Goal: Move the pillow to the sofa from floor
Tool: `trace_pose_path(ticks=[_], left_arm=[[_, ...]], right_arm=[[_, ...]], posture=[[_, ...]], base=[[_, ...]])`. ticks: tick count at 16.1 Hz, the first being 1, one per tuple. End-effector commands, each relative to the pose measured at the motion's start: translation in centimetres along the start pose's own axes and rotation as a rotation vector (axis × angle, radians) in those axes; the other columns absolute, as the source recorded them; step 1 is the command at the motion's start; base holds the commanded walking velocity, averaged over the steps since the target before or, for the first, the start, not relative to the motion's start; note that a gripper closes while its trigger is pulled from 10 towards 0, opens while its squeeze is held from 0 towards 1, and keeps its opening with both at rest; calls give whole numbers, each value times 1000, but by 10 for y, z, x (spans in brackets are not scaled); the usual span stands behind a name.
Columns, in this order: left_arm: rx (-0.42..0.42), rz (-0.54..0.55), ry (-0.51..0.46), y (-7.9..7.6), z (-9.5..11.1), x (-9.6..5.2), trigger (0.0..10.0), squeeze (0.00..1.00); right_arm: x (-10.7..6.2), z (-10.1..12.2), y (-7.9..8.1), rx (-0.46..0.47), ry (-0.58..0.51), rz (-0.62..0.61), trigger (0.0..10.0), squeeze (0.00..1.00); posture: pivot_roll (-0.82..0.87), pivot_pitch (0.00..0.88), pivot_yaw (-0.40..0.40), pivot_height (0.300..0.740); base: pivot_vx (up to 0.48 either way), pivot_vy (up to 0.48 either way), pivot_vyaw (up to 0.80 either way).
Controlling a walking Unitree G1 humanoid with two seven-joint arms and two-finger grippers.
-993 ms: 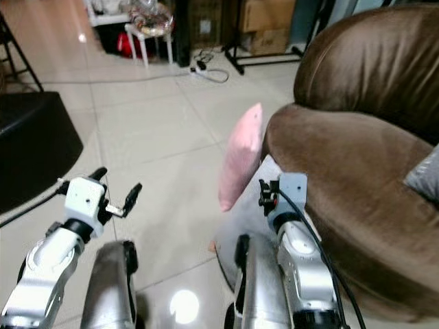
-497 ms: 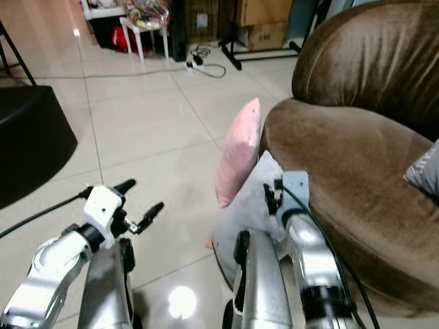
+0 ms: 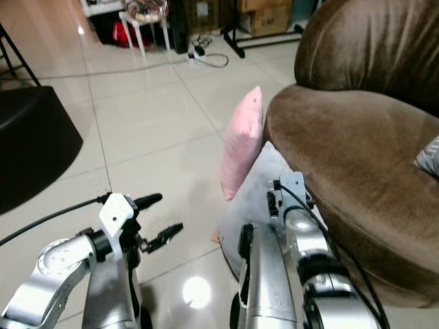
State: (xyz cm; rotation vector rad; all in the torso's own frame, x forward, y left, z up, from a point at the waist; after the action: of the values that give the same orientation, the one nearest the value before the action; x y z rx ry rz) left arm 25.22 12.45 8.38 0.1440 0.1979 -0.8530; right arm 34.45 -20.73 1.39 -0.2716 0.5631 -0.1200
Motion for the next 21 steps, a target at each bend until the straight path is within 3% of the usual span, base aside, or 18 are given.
trace_pose_path(ticks=[1, 2, 3, 4, 5, 11, 21], left_arm=[[-4, -25, 23, -3, -2, -4, 10000, 239], [-4, -31, 28, -4, -2, -5, 10000, 243], [-1, -36, 36, -4, -3, -7, 10000, 239], [0, -39, 39, -4, -3, -8, 10000, 247], [-1, -43, 44, -5, -3, -10, 10000, 247], [-10, -60, 59, -7, -5, -11, 10000, 247], [9, -78, 59, -7, -3, -4, 10000, 243]], right_arm=[[1, -11, -8, -56, 51, -64, 10000, 0], [1, -16, -10, -60, 71, -84, 10000, 0], [1, -20, -6, -60, 90, -59, 8627, 0], [1, -21, -3, -71, 92, -43, 2510, 0], [1, -21, 2, -74, 88, -21, 0, 0], [2, -15, 18, -103, 59, 40, 0, 0], [2, -11, 28, -130, 42, 86, 0, 0]], posture=[[-13, 95, 19, 411], [-8, 93, 14, 411], [-1, 90, 9, 411], [2, 88, 7, 411], [6, 83, 5, 411], [11, 40, -5, 411], [12, 16, -7, 411]], base=[[0, 0, 0], [0, 0, 0], [0, 0, 0], [0, 0, 0], [0, 0, 0], [0, 0, 0], [0, 0, 0]])
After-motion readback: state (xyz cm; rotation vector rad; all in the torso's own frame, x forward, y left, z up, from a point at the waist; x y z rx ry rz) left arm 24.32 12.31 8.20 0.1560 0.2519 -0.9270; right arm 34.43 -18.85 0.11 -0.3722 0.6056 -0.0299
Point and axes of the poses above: a point about 5 cm out from each wrist's last joint towards the gripper, its own x axis pointing out of the wrist towards the gripper, its own z axis along the axis of the wrist's last joint, y = z × x, the point moved 3 cm from there along x, pointing out of the wrist towards the gripper, and after that the axes turned 2 degrees about -x, right-handed, at the moved point
